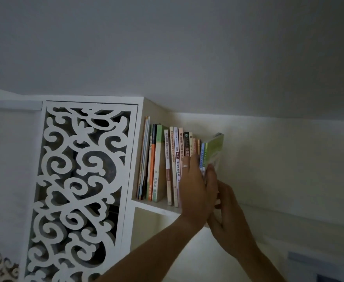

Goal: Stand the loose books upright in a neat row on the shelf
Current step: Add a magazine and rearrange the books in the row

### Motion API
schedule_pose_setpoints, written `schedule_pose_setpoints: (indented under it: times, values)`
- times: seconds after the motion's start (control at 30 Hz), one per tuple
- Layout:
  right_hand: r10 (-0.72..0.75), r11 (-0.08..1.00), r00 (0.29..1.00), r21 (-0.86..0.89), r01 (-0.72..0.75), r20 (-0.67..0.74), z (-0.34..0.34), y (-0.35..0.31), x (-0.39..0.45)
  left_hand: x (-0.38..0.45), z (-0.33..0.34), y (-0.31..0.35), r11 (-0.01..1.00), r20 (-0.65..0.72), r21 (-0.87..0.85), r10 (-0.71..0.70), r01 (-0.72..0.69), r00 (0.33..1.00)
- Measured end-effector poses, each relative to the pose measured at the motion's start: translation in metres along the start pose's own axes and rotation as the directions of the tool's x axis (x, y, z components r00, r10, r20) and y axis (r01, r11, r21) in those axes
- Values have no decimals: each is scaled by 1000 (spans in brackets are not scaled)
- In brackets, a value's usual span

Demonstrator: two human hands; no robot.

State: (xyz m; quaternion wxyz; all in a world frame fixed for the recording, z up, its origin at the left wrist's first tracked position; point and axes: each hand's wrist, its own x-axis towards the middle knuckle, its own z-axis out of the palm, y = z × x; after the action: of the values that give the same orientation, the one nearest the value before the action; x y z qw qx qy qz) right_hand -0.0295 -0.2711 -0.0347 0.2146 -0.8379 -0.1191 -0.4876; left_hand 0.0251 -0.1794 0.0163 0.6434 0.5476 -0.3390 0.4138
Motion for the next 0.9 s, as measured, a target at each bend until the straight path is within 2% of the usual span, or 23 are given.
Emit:
schedule_pose_setpoints:
  times: [0.07, 0.13, 0.23, 0.43, 0.57, 0.63, 0.73, 0.8, 0.9]
  values:
    - [80, 997, 993, 3, -81, 83, -2, 8, 1, 3, 9, -14, 996, -1, 45, -78, 78, 997]
    - [134, 988, 979, 50, -143, 154, -4, 12, 4, 7, 14, -21, 993, 5, 78, -92, 92, 996]
    - [194, 965, 954, 129, -228, 230, -9, 13, 13, 9, 18, -28, 993, 19, 102, -54, 52, 998]
    - [282, 929, 898, 138, -344, 337, -11, 17, 29, 12, 13, -41, 984, 124, 169, 41, -62, 991]
    - [344, 883, 853, 174, -436, 393, -6, 20, 38, 19, 7, -53, 992, 187, 71, 93, -108, 978]
    - [367, 853, 824, 197, -483, 431, -8, 17, 43, 23, 4, -60, 979, 225, 113, 141, -170, 964]
    - [362, 841, 800, 203, -502, 478, -9, 21, 45, 27, 1, -72, 867, 239, 395, 223, -304, 945]
    - [342, 847, 805, 213, -488, 484, -7, 29, 45, 31, -1, -71, 838, 225, 426, 266, -341, 937]
    - [318, 873, 811, 182, -453, 491, -3, 35, 46, 38, -4, -75, 836, 255, 375, 322, -400, 912]
